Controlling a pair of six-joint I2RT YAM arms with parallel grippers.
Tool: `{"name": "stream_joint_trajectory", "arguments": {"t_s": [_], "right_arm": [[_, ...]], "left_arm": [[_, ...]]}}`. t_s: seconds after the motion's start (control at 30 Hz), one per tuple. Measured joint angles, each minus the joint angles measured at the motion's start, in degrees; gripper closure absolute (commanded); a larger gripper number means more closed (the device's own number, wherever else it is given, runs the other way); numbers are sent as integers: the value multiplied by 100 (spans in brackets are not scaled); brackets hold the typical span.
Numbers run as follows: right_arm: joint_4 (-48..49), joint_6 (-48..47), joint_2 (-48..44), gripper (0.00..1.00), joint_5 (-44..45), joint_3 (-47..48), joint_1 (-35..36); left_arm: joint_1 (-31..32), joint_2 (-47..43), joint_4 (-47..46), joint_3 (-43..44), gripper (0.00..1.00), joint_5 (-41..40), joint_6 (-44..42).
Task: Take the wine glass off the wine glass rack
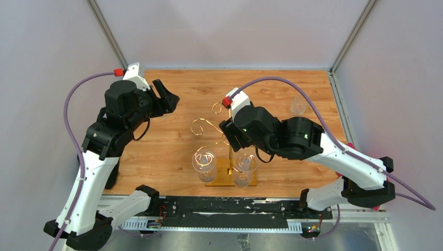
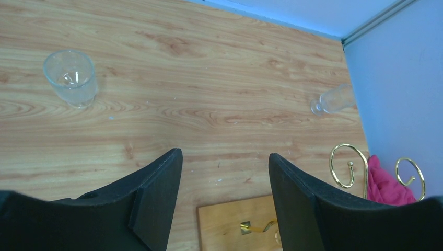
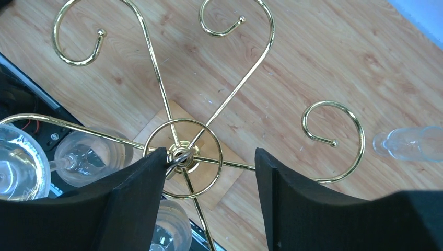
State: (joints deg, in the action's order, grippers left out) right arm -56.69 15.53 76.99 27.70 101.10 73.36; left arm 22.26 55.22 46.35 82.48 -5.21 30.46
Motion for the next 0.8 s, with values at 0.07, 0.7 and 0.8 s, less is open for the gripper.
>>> {"name": "stream_joint_trajectory", "arguments": {"t_s": [0.07,0.7,0.8], "right_arm": [[-52,-20,0,39,39,50,22],[-149,22,323,99,111,201,295],[-175,35,343,100,131,227,306]], "left_arm": [[0,0,0,0,33,9,0],[0,-111,2,0,34,15,-2],[0,-125,2,0,38,15,-2]]}}
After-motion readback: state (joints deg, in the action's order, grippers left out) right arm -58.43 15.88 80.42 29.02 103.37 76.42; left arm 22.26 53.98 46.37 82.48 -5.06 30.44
